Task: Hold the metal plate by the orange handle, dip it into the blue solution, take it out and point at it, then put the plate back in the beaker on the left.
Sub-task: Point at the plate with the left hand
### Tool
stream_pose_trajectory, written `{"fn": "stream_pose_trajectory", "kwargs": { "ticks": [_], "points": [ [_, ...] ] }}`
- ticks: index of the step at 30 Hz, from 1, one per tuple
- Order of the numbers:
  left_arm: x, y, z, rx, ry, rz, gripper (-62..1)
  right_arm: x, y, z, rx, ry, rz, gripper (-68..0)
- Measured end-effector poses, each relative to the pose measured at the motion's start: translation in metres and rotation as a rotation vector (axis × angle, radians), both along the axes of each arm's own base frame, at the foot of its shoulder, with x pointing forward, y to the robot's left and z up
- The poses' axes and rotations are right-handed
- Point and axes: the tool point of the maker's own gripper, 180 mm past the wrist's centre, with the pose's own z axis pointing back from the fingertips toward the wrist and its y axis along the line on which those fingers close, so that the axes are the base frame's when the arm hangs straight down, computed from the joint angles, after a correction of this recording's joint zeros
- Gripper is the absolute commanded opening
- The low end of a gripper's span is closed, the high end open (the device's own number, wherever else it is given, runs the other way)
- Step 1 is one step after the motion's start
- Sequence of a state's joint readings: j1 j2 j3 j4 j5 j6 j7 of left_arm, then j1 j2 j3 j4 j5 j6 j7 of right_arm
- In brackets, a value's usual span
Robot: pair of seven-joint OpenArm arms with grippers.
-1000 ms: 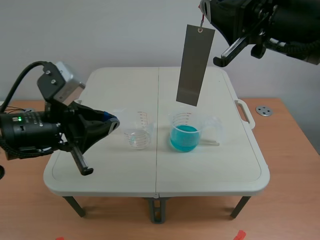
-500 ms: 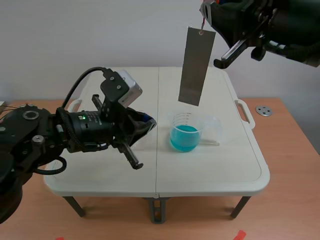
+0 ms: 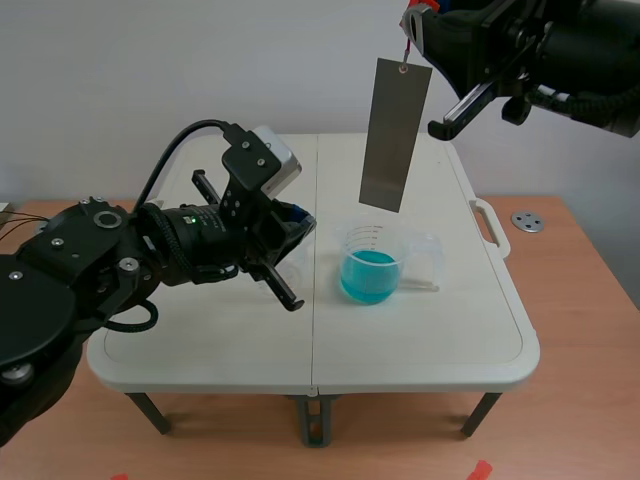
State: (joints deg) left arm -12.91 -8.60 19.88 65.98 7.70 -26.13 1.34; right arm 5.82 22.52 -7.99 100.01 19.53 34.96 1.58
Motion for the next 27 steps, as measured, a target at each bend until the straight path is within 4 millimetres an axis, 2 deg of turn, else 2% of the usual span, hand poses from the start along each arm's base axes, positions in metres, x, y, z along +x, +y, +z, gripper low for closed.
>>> {"fn": "stream_pose_trajectory", "kwargs": {
  "ticks": [17,27],
  "points": [
    [0.023,-0.002,0.002,-0.019,-0.048,0.033,-59.4,0.0,0.0,0.0,-0.001,0.0,0.0,-66.2],
    [0.025,-0.003,0.005,-0.024,-0.055,0.031,-59.4,0.0,0.0,0.0,-0.001,0.0,0.0,-66.2]
  ]
}}
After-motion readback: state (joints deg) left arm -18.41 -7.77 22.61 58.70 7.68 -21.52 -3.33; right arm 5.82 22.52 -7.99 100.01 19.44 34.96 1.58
